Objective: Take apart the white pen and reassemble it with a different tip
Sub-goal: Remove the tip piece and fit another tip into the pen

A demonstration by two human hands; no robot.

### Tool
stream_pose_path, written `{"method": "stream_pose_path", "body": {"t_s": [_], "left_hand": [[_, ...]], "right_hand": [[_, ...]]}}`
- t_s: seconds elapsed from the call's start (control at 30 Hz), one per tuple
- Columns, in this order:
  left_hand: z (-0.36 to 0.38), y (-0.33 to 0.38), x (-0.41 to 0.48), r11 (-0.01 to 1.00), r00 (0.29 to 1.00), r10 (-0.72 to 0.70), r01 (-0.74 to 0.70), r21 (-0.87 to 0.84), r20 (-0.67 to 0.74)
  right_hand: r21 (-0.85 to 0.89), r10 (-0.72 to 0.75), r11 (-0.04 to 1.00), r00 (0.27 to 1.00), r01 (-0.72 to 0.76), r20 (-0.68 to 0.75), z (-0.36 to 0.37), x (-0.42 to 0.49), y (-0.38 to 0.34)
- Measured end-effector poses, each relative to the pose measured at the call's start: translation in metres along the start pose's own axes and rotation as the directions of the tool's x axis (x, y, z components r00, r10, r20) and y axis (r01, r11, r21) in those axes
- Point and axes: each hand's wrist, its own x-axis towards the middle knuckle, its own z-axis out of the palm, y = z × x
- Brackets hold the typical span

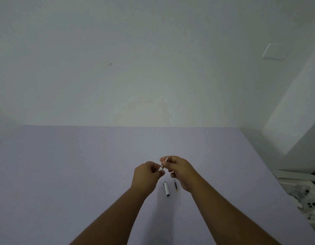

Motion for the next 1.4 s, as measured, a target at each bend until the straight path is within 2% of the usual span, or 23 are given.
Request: {"method": "stream_pose_path", "body": {"t_s": [0.13,0.3,0.43,0.57,0.73,0.9,1.1,1.23,1.4], "left_hand": [[0.003,0.000,0.000,0.999,1.000,0.018,-0.019,0.031,0.008],[0.001,0.001,0.000,1.000,1.000,0.002,-0.002,0.016,0.000],[0.003,0.003,-0.001,1.000,1.000,0.002,-0.002,0.027,0.013],[0.001,0.003,-0.001,1.000,1.000,-0.021,0.021,-0.005,0.006],[0.002,0.004,-0.003,1.000,1.000,-0.023,0.022,0.008,0.021],[-0.001,0.002,-0.003,0.999,0.999,-0.034,0.034,-0.004,0.013],[0.000,-0.001,-0.005,0.998,0.997,-0.066,0.066,0.005,0.039],[-0.004,-0.002,-0.001,0.989,0.986,-0.121,0.130,-0.074,0.117],[-0.010,-0.011,0.003,0.914,0.919,-0.197,0.298,-0.274,0.342]], "right_hand": [[-0.133,0.035,0.990,0.995,-0.047,-0.093,0.002,0.002,-0.003],[-0.036,0.000,0.999,1.000,0.000,-0.009,0.001,-0.001,-0.001],[-0.131,0.028,0.991,0.995,-0.041,-0.096,0.003,0.001,-0.001],[-0.015,-0.017,1.000,1.000,0.016,-0.010,0.001,-0.002,-0.002],[-0.124,0.005,0.992,0.993,-0.020,-0.119,0.003,0.000,-0.003],[-0.012,-0.028,1.000,0.999,0.027,-0.019,0.001,-0.003,0.000],[-0.123,0.007,0.992,0.999,-0.013,-0.049,0.003,-0.001,-0.002],[-0.103,0.017,0.995,0.999,-0.019,-0.029,0.002,0.002,-0.001],[-0.133,0.060,0.989,0.997,-0.066,-0.045,-0.004,0.010,0.001]]}}
